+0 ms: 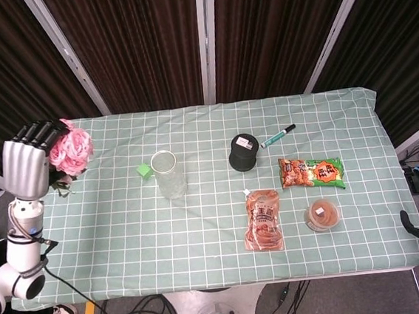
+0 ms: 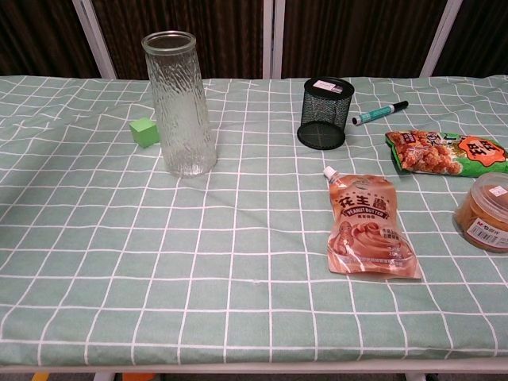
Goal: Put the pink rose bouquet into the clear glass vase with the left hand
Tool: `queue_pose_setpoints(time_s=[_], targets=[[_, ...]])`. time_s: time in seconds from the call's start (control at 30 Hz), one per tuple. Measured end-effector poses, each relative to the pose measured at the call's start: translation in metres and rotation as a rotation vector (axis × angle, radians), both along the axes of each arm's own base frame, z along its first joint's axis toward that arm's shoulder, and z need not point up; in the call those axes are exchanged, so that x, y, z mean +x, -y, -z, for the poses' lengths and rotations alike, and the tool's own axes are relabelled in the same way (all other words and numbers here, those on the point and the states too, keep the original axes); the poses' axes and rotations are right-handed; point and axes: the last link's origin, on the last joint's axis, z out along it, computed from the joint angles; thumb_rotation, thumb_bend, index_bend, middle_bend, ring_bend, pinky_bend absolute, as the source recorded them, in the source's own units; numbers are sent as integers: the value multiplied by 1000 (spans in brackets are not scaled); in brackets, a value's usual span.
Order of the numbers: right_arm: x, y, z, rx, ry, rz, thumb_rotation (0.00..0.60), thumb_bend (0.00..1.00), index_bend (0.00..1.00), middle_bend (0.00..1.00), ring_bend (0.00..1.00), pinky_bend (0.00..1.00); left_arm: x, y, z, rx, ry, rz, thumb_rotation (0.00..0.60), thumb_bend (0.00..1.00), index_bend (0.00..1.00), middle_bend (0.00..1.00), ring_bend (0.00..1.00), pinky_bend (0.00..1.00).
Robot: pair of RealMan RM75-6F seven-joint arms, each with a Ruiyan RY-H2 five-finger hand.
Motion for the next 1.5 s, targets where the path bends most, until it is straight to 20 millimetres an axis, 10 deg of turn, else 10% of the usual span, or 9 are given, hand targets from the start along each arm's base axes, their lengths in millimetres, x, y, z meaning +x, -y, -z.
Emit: queue_pose_setpoints(time_s=[0.93, 1.5], targets=[[1, 1, -2, -5, 4, 6, 600, 271, 0, 0, 0, 0, 98, -40, -7, -97, 944, 318, 600, 173, 495, 444, 431, 539], [-6, -1, -7, -17, 20, 27, 600, 271, 0, 0, 0, 0, 152, -49, 52, -297, 1030, 332, 600, 176, 493, 444, 431, 538]])
